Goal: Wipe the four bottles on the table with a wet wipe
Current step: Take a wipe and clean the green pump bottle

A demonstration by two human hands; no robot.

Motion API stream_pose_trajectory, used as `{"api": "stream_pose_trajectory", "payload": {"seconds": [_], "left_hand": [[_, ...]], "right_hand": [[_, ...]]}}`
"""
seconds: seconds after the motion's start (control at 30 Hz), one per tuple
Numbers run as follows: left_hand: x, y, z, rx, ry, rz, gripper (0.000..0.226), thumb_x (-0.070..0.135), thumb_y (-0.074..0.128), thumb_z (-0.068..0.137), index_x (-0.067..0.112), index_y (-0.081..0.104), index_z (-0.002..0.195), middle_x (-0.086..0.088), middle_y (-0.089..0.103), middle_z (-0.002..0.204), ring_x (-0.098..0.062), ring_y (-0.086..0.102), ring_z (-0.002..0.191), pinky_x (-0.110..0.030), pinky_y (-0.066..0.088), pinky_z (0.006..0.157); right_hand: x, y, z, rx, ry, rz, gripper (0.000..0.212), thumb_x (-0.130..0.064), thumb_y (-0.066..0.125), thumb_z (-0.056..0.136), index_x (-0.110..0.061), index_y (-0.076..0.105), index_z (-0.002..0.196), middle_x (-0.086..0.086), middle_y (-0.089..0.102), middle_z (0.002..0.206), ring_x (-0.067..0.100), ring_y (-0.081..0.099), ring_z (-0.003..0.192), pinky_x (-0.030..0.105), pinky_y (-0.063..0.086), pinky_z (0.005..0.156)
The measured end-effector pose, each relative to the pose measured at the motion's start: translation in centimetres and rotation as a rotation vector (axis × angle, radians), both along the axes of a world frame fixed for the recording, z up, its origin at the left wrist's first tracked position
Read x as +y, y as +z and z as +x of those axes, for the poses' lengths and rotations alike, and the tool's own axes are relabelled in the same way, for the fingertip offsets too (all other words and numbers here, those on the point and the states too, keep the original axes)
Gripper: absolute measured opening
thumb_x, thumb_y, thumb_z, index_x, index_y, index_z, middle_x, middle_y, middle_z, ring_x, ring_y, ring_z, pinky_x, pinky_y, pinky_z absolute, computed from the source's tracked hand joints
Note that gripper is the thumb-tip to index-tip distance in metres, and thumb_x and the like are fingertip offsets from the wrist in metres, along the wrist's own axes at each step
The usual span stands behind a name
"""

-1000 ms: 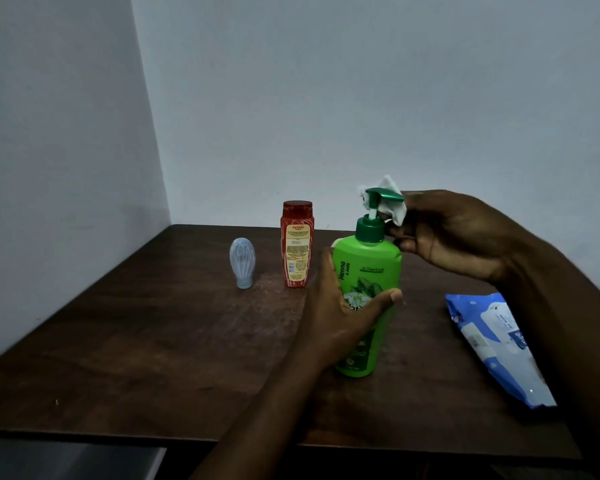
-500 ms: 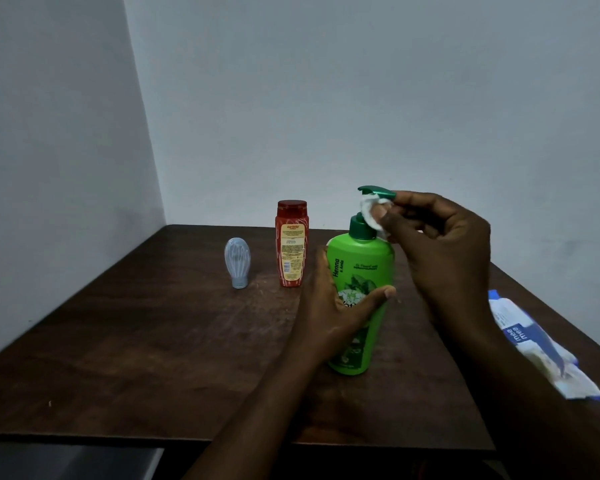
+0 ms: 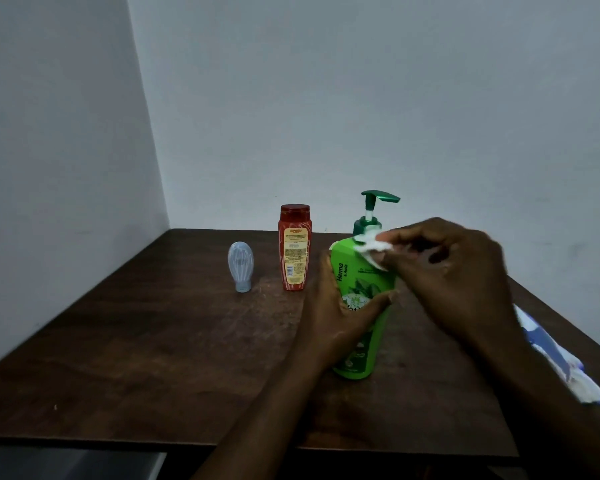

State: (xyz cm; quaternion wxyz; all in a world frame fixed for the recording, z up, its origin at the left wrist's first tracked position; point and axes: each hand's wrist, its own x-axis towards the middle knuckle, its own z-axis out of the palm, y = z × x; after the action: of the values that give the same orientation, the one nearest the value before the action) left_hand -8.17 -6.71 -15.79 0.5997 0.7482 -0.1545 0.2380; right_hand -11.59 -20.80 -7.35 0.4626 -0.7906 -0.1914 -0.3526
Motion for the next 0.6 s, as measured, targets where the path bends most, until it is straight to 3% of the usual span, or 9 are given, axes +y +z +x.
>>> {"api": "stream_pose_trajectory", "payload": {"seconds": [0.07,0.13,0.23,0.43,0.53,0.6], "left_hand": [[0.1,0.1,0.1,-0.012,0.023,0.013,0.074,0.057,0.083,0.071,0.033,0.045,0.13,0.008,0.065,0.118,-0.008,0.066,0.108,-0.043,0.059,0.087],[0.1,0.1,0.2,-0.006,0.035,0.018,0.075,0.06,0.083,0.069,0.033,0.045,0.128,0.008,0.064,0.117,-0.009,0.065,0.108,-0.042,0.058,0.088],[0.1,0.0,0.3,0.007,0.032,0.013,0.075,0.062,0.083,0.068,0.035,0.046,0.127,0.009,0.064,0.117,-0.009,0.065,0.108,-0.043,0.058,0.089],[0.1,0.0,-0.1,0.007,0.028,0.017,0.074,0.064,0.081,0.066,0.037,0.045,0.125,0.012,0.064,0.116,-0.006,0.065,0.107,-0.042,0.058,0.089],[0.2,0.0,-0.1,-0.001,0.024,0.01,0.074,0.064,0.082,0.066,0.037,0.045,0.124,0.009,0.064,0.117,-0.008,0.065,0.108,-0.042,0.058,0.089],[0.2,0.0,-0.1,0.006,0.02,0.002,0.072,0.061,0.083,0.067,0.036,0.046,0.124,0.01,0.064,0.116,-0.007,0.065,0.107,-0.042,0.058,0.088]], "right_hand": [[-1.8,1.4,-0.3,0.013,0.112,0.148,0.017,-0.012,0.084,0.077,-0.026,0.078,0.083,-0.01,0.076,0.077,0.005,0.065,0.067,0.018,0.051,0.066],[-3.0,3.5,-0.6,-0.035,0.216,0.299,0.017,-0.009,0.082,0.077,-0.026,0.076,0.079,-0.01,0.074,0.071,0.007,0.062,0.062,0.021,0.049,0.064],[-2.9,6.3,0.1,-0.077,0.159,0.105,0.007,-0.024,0.079,0.076,-0.028,0.076,0.081,-0.011,0.074,0.074,0.005,0.062,0.066,0.024,0.046,0.066],[0.1,9.2,1.8,0.104,0.054,-0.409,0.002,-0.038,0.073,0.079,-0.036,0.073,0.079,-0.027,0.069,0.077,0.002,0.062,0.071,0.015,0.042,0.064],[-0.8,9.8,3.1,0.258,0.005,-0.397,0.013,-0.025,0.068,0.084,-0.031,0.075,0.076,-0.021,0.069,0.073,-0.003,0.059,0.071,0.018,0.041,0.064],[-1.9,9.4,3.7,0.349,0.054,-0.245,0.021,-0.014,0.066,0.083,-0.027,0.077,0.07,-0.014,0.072,0.073,0.001,0.056,0.065,0.023,0.038,0.06]]}}
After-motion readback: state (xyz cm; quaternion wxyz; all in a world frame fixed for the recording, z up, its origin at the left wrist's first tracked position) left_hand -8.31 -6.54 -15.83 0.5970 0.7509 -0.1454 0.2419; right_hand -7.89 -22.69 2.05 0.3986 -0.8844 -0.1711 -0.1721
